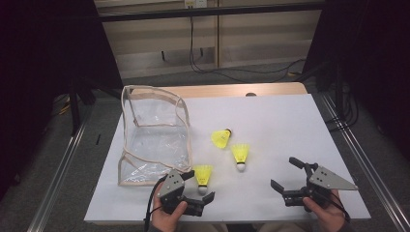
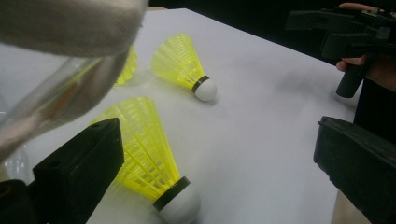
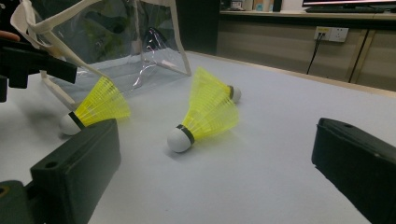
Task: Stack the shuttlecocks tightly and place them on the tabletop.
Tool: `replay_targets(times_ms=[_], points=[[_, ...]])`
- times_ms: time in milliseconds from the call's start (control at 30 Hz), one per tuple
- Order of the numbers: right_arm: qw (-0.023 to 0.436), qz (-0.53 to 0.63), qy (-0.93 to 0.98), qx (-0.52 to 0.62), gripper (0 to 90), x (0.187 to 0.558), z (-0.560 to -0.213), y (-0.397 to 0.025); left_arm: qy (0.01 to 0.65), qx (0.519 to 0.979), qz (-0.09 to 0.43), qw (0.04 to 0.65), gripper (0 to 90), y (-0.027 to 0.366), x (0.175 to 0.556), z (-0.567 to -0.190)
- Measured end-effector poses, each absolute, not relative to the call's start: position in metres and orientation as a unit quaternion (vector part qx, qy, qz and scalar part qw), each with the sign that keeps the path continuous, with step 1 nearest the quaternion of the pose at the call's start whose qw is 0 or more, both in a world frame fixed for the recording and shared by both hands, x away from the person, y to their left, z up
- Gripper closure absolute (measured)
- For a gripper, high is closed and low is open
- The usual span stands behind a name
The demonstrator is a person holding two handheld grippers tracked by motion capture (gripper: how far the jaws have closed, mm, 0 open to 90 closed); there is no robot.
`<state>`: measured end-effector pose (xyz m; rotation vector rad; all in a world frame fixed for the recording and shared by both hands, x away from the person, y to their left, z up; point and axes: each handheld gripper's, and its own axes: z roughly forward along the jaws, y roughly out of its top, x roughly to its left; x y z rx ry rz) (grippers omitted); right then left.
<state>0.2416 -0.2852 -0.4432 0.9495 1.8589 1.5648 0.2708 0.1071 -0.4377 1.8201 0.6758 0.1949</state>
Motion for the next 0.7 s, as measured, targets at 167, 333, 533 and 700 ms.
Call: replay_targets(times_ms=[167, 333, 533, 700], points=[[0.263, 0.579, 0.687, 0.352, 0.6, 0.241, -0.443, -0.286, 0.282, 0.775, 0.083, 0.559, 1.6, 0.100, 0.270, -0.437], [0.263, 0.579, 0.687, 0.351, 0.6, 0.242, -0.443, -0.286, 0.279, 0.779, 0.081, 0.556, 2.0, 0.092, 0.269, -0.439], [0.262, 0.581, 0.686, 0.352, 0.5, 0.242, -0.443, -0.286, 0.299, 0.775, 0.101, 0.547, 2.1, 0.084, 0.271, -0.438], [0.261, 0.581, 0.687, 0.351, 0.6, 0.241, -0.443, -0.285, 0.303, 0.777, 0.102, 0.543, 2.1, 0.080, 0.273, -0.438]])
